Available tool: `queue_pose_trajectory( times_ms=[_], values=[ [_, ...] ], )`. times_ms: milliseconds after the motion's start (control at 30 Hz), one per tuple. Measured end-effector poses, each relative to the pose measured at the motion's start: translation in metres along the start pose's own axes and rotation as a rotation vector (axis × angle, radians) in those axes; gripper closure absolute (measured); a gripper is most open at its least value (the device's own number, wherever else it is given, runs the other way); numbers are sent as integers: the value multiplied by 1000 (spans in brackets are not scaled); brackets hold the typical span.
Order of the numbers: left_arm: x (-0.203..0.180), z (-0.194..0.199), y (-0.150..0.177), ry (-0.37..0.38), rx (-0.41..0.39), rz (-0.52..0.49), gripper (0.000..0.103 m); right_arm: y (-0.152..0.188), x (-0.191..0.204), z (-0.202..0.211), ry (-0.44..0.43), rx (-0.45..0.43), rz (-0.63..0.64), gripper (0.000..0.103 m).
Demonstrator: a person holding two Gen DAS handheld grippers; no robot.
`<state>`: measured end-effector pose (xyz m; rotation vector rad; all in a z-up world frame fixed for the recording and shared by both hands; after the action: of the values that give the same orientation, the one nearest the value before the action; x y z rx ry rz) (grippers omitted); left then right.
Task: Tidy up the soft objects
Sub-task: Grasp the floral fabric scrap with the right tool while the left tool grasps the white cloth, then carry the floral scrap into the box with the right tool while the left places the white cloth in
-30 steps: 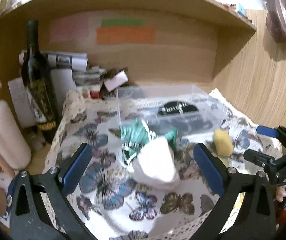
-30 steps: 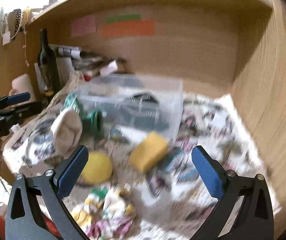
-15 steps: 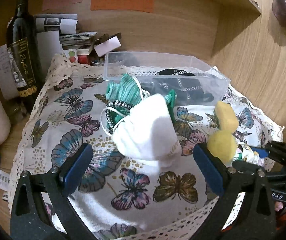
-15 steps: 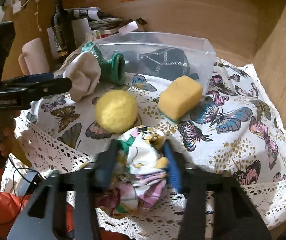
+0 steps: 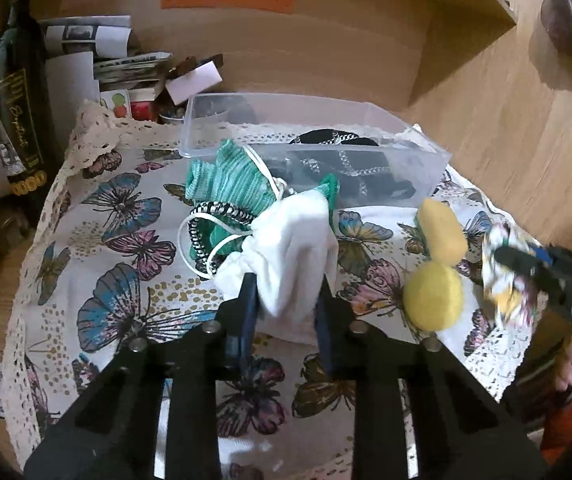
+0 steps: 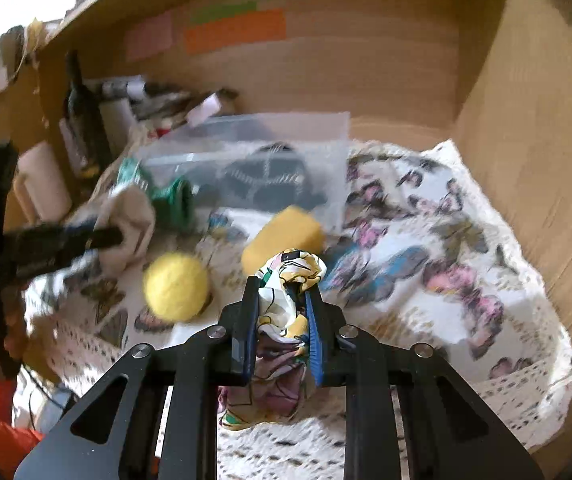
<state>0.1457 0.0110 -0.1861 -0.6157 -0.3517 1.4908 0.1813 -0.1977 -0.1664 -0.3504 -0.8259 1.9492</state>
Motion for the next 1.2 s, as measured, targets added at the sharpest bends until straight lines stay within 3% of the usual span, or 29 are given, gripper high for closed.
queue_pose_trajectory(
  times_ms=[200,333,633,1000,1200],
  values=[
    [0,25,-9,39,-48,15,80,-32,-5,13,46,-90,15,85],
    [-2,44,-21,27,-93,-7,84,-53,-8,17,37,-129,16,85],
    [-1,80,-71,15,-204,-41,88,-107,4,22,9,-218,42,85],
    [15,89,-135,4,-283,-21,88,-160,23,-3,-12,-214,86,85],
    [24,56,-150,-34,-247,-8,88,-171,26,-43,-12,-132,93,84]
  ],
)
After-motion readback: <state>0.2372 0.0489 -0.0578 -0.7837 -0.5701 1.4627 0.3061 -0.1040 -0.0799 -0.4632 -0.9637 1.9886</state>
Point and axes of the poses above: each gripper's, at about its wrist camera, not at the fingertips, and z roughly against the way its jaws point, x to its left, y to its underside, the point moved 10 cm from there along -z, roughly the way its jaws point, and after that the axes turned 13 degrees about x, right-handed, at the moved point
